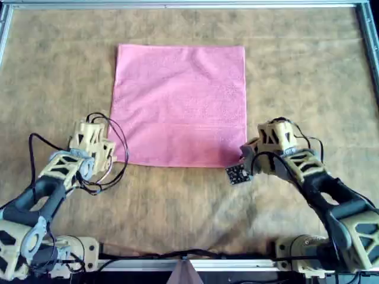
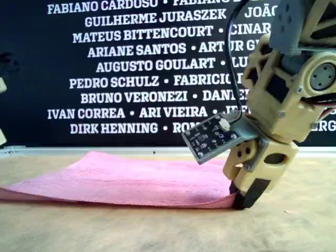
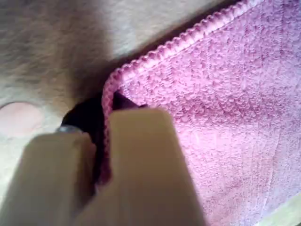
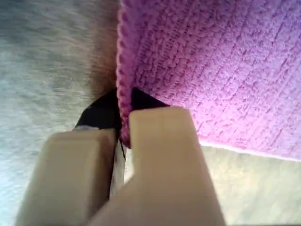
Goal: Fold a cloth
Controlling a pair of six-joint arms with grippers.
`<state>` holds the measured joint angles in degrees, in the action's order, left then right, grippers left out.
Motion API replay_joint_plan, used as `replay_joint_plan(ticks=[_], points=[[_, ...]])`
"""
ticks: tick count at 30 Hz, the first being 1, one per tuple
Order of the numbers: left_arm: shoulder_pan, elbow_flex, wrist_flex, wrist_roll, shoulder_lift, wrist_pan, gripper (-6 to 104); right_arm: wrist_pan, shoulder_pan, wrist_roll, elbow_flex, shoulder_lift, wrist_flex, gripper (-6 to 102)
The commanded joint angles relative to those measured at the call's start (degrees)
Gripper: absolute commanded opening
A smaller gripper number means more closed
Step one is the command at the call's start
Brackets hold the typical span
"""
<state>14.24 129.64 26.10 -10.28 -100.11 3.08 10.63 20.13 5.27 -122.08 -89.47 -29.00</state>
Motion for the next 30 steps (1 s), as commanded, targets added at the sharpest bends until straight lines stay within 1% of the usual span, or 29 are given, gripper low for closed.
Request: replay_joint_plan(ticks=[1, 8, 12, 15, 16, 19, 23, 30], points=[[1.1, 0.1, 0.1, -0.4, -3.3, -0.1, -1, -0.4, -0.7, -0.18, -0.2, -5.7, 1.7, 4], [1.1, -1.1, 0.0, -0.3, -3.3, -0.1, -1, -0.4, -0.6, -0.97, 1.5, -7.3, 2.8, 4], [1.1, -3.3, -1.1, -0.4, -3.3, -0.1, -1, -0.4, -0.7, -0.97, 4.4, -6.3, 2.9, 4], [1.1, -9.3, -1.2, -0.4, -2.2, -0.1, -1, -0.4, -0.8, -0.53, 9.0, -5.0, 2.9, 4], [1.1, -11.7, -1.2, 0.3, -2.0, -0.6, -1, -0.4, -0.7, -0.53, 10.5, -4.4, 3.0, 4], [0.4, -17.8, -1.2, 0.5, -0.5, -1.0, -1, -0.4, -0.7, -0.26, 17.0, -1.8, 3.0, 4], [0.4, -26.7, -1.2, -0.3, 7.6, -1.0, -1, -0.4, -0.8, -0.18, 27.4, 4.7, 3.0, 4], [0.2, -47.7, -1.2, -0.4, 23.4, -1.0, -1, -0.4, -0.8, -0.09, 49.9, 21.2, 3.0, 4]])
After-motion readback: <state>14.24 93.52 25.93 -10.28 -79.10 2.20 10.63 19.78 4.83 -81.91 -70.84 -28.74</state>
